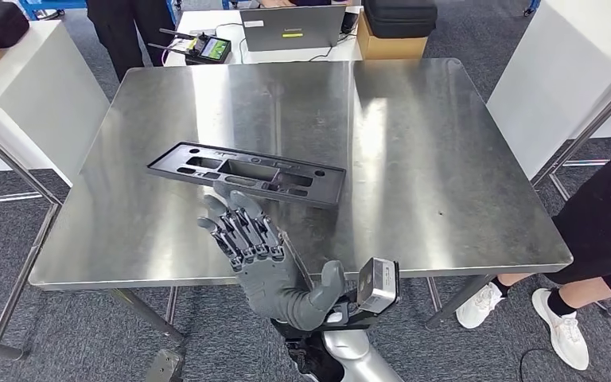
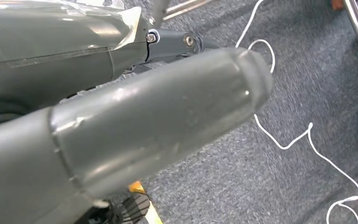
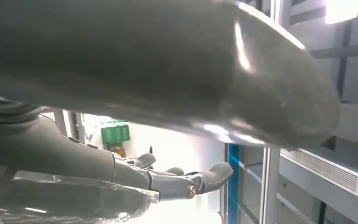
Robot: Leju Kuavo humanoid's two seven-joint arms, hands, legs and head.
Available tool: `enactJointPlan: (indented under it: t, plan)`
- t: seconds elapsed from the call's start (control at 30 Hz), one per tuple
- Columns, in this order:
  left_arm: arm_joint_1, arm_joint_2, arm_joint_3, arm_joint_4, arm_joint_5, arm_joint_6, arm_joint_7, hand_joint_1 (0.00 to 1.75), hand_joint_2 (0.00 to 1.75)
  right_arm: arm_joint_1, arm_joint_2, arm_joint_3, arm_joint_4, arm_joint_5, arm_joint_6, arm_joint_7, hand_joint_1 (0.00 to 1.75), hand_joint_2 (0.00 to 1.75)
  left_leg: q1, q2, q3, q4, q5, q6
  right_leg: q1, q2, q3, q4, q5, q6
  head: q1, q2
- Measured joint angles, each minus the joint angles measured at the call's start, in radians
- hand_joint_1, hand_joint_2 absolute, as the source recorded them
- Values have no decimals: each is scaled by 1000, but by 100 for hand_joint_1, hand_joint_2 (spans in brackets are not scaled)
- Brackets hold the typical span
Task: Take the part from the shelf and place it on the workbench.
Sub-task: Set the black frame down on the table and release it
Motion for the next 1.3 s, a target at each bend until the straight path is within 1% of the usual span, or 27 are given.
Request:
enactJointPlan:
  t: [0.03, 0.1, 0.13, 0.17, 0.2, 0.23, 0.3, 0.33, 0.4, 0.47, 0.5, 0.53, 0.6, 0.63, 0.67, 0.7, 0.73, 0.8, 0.87, 0.93, 1.0, 1.07, 1.13, 1.17, 1.2, 1.23, 1.3]
  plan:
    - [-1, 0, 0, 0, 1, -2, 0, 0, 0, -1, -1, 1, 0, -2, -2, 1, 0, 0, 3, 2, -7, -8, 14, 4, 0, 0, -13, 28, -28, -2, 1, 0]
    - [-1, 0, 0, 0, 6, -8, 0, 0, 0, -2, -4, 4, 0, -4, -8, 2, 0, 0, 5, 5, -28, -12, 34, 9, -6, -1, -47, 139, -112, -7, 4, 0]
    - [-1, 0, 0, 1, 7, -9, 0, 0, 0, -1, -6, 6, 0, -6, -10, 2, 0, 0, 5, 6, -40, -11, 43, 9, -10, -1, -59, 199, -143, -6, 5, 0]
    - [-1, 0, 0, 2, 9, -11, 0, 0, 0, -1, -9, 8, 1, -8, -13, 3, 0, 0, 6, 7, -53, -11, 52, 6, -13, -1, -61, 240, -157, 1, 5, 0]
    - [0, 0, 0, 3, 10, -13, 0, 0, 0, -1, -11, 9, 1, -10, -14, 3, 0, 0, 7, 8, -65, -10, 60, 3, -17, -1, -46, 248, -153, 13, 5, 0]
    - [0, 0, 0, 4, 11, -15, 0, 0, 0, -1, -13, 12, 2, -12, -15, 3, 0, 0, 9, 8, -76, -9, 67, -1, -21, -2, -15, 221, -138, 26, 5, 0]
    - [0, 1, 0, 6, 12, -17, 0, 0, 0, -3, -13, 16, 2, -16, -17, 3, 0, 0, 11, 9, -93, -4, 77, -11, -27, -4, 80, 98, -115, 44, 5, 0]
    - [0, 1, 0, 7, 12, -17, 0, 0, 0, -3, -13, 18, 2, -18, -18, 3, 0, 0, 10, 10, -99, -1, 81, -17, -25, -5, 121, 38, -115, 46, 4, 0]
    - [0, 1, 0, 9, 13, -17, 0, 0, 0, -4, -11, 22, 2, -23, -23, 3, 0, 0, 8, 11, -108, 3, 92, -29, -20, -4, 159, -27, -125, 40, 3, 0]
    - [1, 3, 0, 9, 17, -15, 0, 0, 0, -5, -11, 25, 4, -27, -27, 3, 0, 0, 12, 9, -112, 6, 98, -39, -23, -4, 154, -32, -119, 27, 2, 0]
    - [1, 4, 0, 10, 19, -13, 0, 0, 0, -5, -10, 26, 5, -30, -29, 3, 0, 0, 15, 8, -117, 17, 86, -44, -26, -5, 152, -34, -113, 17, 2, 0]
    - [2, 6, 0, 10, 21, -11, 0, 0, 0, -6, -10, 28, 7, -32, -29, 3, 0, 0, 18, 6, -128, 45, 58, -48, -30, -6, 149, -36, -106, 4, 1, 0]
    - [4, 8, 0, 10, 27, -8, 0, 0, 0, -8, -9, 34, 12, -37, -28, 3, 0, 0, 22, 3, -164, 151, -24, -57, -28, -8, 140, -38, -95, -17, -1, 0]
    - [6, 8, 0, 10, 29, -7, 0, 0, 0, -8, -9, 36, 14, -39, -28, 3, 0, 0, 23, 3, -182, 214, -60, -61, -25, -9, 133, -38, -91, -23, -1, 0]
    - [8, 9, 0, 10, 30, -7, 0, 0, 0, -8, -9, 38, 18, -41, -27, 3, 0, 0, 24, 3, -192, 261, -78, -64, -23, -9, 127, -37, -86, -25, -1, 0]
    - [10, 10, 0, 10, 30, -6, 0, 0, 0, -8, -9, 39, 21, -43, -27, 3, 0, 0, 26, 3, -188, 280, -76, -66, -22, -9, 120, -36, -81, -26, -2, 0]
    - [12, 10, 0, 10, 30, -6, 0, 0, 0, -8, -9, 40, 24, -44, -27, 3, 0, 0, 29, 3, -165, 262, -57, -68, -21, -9, 113, -34, -77, -24, -2, 0]
    - [12, 11, 0, 9, 30, -6, 0, 0, 0, -10, -8, 41, 28, -46, -26, 3, 0, 0, 35, 2, -77, 145, -10, -70, -21, -9, 104, -29, -70, -18, -2, 0]
    - [11, 11, 0, 9, 30, -6, 0, 0, 0, -15, -6, 41, 29, -47, -26, 3, 0, 0, 34, -5, -11, 41, 4, -68, -17, -9, 96, -26, -63, -7, -1, 0]
    - [12, 11, 0, 9, 30, -6, 0, 0, 0, -20, -3, 42, 30, -47, -25, 2, 0, 0, 26, -11, -3, 14, 2, -62, -16, -9, 89, -25, -52, 10, 1, 0]
    - [12, 11, 0, 9, 30, -6, 0, 0, 0, -21, -2, 42, 32, -48, -24, 1, 0, 0, 24, -8, -15, 5, 16, -42, -17, -9, 74, -16, -57, 22, 2, 0]
    - [12, 11, 1, 9, 31, -6, 0, 0, 0, -22, -3, 42, 34, -48, -24, 0, 0, 0, 23, -3, -32, -2, 35, -17, -17, -8, 43, 47, -111, 15, 4, 0]
    - [12, 12, 1, 9, 31, -6, 0, 0, 0, -22, -5, 42, 36, -48, -24, 0, 0, 0, 17, 0, -54, -2, 52, -5, -18, -8, 4, 171, -187, 2, 6, 0]
    - [12, 12, 2, 9, 31, -6, 0, 0, 0, -22, -7, 42, 37, -48, -24, 0, 0, 0, 14, 0, -65, -2, 60, -2, -18, -7, -7, 225, -209, 2, 7, 0]
    - [12, 12, 2, 9, 31, -6, 0, 0, 0, -22, -8, 42, 39, -48, -24, 0, 0, 0, 12, 1, -77, -1, 69, -2, -18, -8, -4, 253, -214, 6, 7, 0]
    - [12, 12, 2, 9, 31, -6, 0, 0, 0, -22, -10, 42, 40, -48, -24, 0, 0, 0, 10, 1, -88, -1, 78, -2, -17, -8, 15, 246, -201, 13, 7, 0]
    - [12, 12, 2, 9, 31, -6, 0, 0, 0, -23, -10, 42, 42, -48, -24, 0, 0, 0, 9, 1, -107, 0, 96, -7, -16, -8, 99, 136, -160, 24, 8, 0]
